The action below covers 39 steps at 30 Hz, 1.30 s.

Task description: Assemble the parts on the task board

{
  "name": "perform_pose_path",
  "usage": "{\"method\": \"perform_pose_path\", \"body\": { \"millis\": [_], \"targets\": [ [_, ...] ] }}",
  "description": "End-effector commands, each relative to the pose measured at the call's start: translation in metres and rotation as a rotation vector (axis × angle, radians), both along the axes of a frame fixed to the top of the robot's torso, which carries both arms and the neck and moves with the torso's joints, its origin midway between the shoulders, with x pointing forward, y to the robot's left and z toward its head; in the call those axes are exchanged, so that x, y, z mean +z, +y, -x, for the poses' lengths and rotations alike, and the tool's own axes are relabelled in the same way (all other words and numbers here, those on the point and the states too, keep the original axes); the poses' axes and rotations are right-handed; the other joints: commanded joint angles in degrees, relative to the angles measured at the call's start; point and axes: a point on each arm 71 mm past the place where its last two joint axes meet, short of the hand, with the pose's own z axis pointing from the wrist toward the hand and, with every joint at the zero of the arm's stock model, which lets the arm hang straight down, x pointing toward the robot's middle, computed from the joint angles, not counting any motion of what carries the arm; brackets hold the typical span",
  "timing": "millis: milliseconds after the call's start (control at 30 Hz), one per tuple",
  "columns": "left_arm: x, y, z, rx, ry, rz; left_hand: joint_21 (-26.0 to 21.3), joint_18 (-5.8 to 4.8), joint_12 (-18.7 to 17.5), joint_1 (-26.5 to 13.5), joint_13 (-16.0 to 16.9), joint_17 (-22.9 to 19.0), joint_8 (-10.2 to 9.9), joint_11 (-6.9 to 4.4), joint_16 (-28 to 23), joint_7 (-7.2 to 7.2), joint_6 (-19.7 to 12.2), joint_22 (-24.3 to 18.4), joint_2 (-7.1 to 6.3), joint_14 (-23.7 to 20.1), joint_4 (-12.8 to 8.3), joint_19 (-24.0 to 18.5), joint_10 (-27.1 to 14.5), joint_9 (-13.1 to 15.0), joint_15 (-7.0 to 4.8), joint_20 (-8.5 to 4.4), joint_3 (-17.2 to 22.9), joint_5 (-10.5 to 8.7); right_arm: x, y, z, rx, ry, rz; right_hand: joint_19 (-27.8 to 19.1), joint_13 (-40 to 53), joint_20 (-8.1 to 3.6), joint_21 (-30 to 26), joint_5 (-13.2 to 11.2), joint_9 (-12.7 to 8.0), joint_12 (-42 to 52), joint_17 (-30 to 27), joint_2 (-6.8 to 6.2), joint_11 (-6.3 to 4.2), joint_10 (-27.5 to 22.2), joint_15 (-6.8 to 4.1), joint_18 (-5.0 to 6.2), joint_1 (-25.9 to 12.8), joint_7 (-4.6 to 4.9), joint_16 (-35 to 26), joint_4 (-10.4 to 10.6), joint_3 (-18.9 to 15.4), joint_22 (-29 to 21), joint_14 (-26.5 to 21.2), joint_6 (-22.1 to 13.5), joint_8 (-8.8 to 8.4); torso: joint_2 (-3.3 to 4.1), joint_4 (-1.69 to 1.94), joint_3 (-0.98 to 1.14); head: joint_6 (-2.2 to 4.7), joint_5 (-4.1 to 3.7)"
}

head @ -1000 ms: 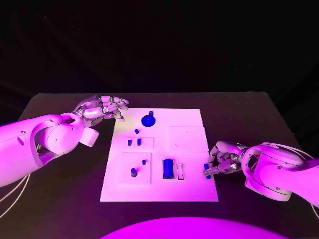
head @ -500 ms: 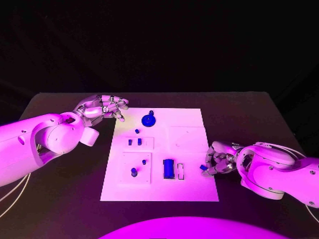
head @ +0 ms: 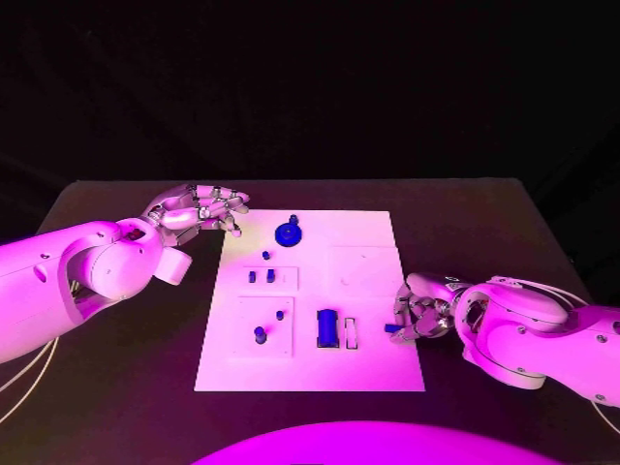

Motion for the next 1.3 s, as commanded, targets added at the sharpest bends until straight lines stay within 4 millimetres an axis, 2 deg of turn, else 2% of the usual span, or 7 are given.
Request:
{"method": "perform_pose_path", "body": {
  "millis": [33,233,333,367,433,567,1300],
  "targets": [
    [0.002,-0.001,0.000,-0.005,-0.012,0.007,-0.35,0.79,0.34,0.59,-0.05,-0.08,0.17,-0.02,0.22,1.41,-0.44,-0.09,0.03,0.00,0.30,0.49,-0.41,-0.06,0.13,-0.02,0.02,0.08,-0.008,-0.002,0.006,-0.045,0.044,-0.025,0.80,-0.49,-0.51,0.45,0.17,-18.04,0.17,9.94,3.45,-0.23,0.41,-0.35,-0.57,2.79,0.02,-0.02,0.25,0.82,9.98,4.99,0.32,-0.09,0.00,-0.01,-0.01,0.05,0.11],
    [0.001,-0.002,0.000,-0.005,-0.012,0.007,-0.35,0.79,0.34,0.59,-0.05,-0.08,0.17,-0.02,0.22,1.41,-0.44,-0.09,0.03,0.00,0.30,0.49,-0.41,-0.06,0.13,-0.02,0.02,0.08,0.000,0.001,0.008,-0.101,0.073,-0.127,1.18,-0.06,-0.73,1.73,0.34,-18.34,0.56,10.75,4.97,-0.47,0.85,-0.54,-0.77,1.16,-0.14,0.31,0.14,6.88,10.28,5.17,0.01,-0.86,-0.01,0.00,-0.04,0.01,-0.04],
    [0.001,-0.002,0.000,-0.005,-0.011,0.007,-0.42,0.79,0.38,0.69,-0.07,-0.10,0.22,-0.02,0.24,1.41,-0.46,-0.14,0.04,0.00,0.35,0.54,-0.44,-0.08,0.12,-0.03,0.00,0.09,0.003,0.004,0.008,-0.122,0.089,-0.177,1.28,0.05,-0.76,2.17,0.22,-18.20,0.58,10.87,2.88,-0.27,0.96,-0.32,-0.80,-1.00,0.27,0.35,0.36,13.76,10.36,5.19,-0.07,-1.11,0.00,0.03,-0.05,-0.02,-0.08],
    [0.001,-0.002,0.000,-0.006,-0.011,0.007,-0.42,0.79,0.38,0.69,-0.07,-0.10,0.22,-0.02,0.24,1.41,-0.46,-0.14,0.04,0.00,0.35,0.54,-0.44,-0.08,0.12,-0.03,0.00,0.09,0.004,0.005,0.008,-0.127,0.095,-0.190,1.29,0.16,-0.64,2.25,0.23,-17.90,0.65,11.03,0.84,-0.29,1.12,-0.37,-0.83,-2.84,0.09,0.42,-0.09,19.15,10.37,5.22,-0.10,-1.04,0.00,0.03,-0.06,-0.02,-0.09],
    [0.001,-0.002,0.000,-0.007,-0.011,0.008,-0.42,0.79,0.38,0.69,-0.07,-0.10,0.22,-0.02,0.24,1.41,-0.46,-0.14,0.04,0.00,0.35,0.54,-0.44,-0.08,0.12,-0.03,0.00,0.09,0.005,0.007,0.008,-0.141,0.118,-0.216,1.28,0.17,-0.63,2.31,0.11,-17.44,0.62,11.06,-1.11,-0.22,1.20,-0.41,-0.82,-4.96,0.12,0.42,-0.58,23.80,10.37,5.23,-0.13,-0.75,0.00,0.07,-0.08,-0.03,-0.07],
    [0.001,-0.002,0.000,-0.008,-0.011,0.008,-0.44,0.79,0.39,0.74,-0.08,-0.10,0.24,-0.02,0.24,1.40,-0.47,-0.15,0.06,-0.01,0.37,0.56,-0.44,-0.09,0.12,-0.03,0.00,0.10,0.004,0.011,0.009,-0.165,0.157,-0.252,1.23,0.14,-0.54,2.15,-0.09,-16.64,0.50,11.06,-3.38,-0.20,1.27,-0.33,-0.81,-8.70,0.14,0.41,-1.72,29.49,10.32,5.23,-0.23,-0.21,0.02,0.04,-0.06,-0.14,0.00],
    [0.001,-0.004,0.000,-0.017,-0.014,0.005,-0.47,0.79,0.42,0.80,-0.08,-0.11,0.27,-0.02,0.25,1.40,-0.48,-0.18,0.07,-0.01,0.39,0.59,-0.45,-0.11,0.12,-0.04,0.00,0.10,-0.001,0.040,0.005,-0.171,0.216,-0.298,1.23,0.61,-0.44,2.04,-0.56,-15.70,0.98,11.25,-5.97,0.00,1.77,-0.17,-0.78,-17.82,0.33,0.48,-1.55,31.56,10.27,5.28,0.15,0.42,0.01,0.03,-0.04,-0.25,-0.04]
  ]
}}
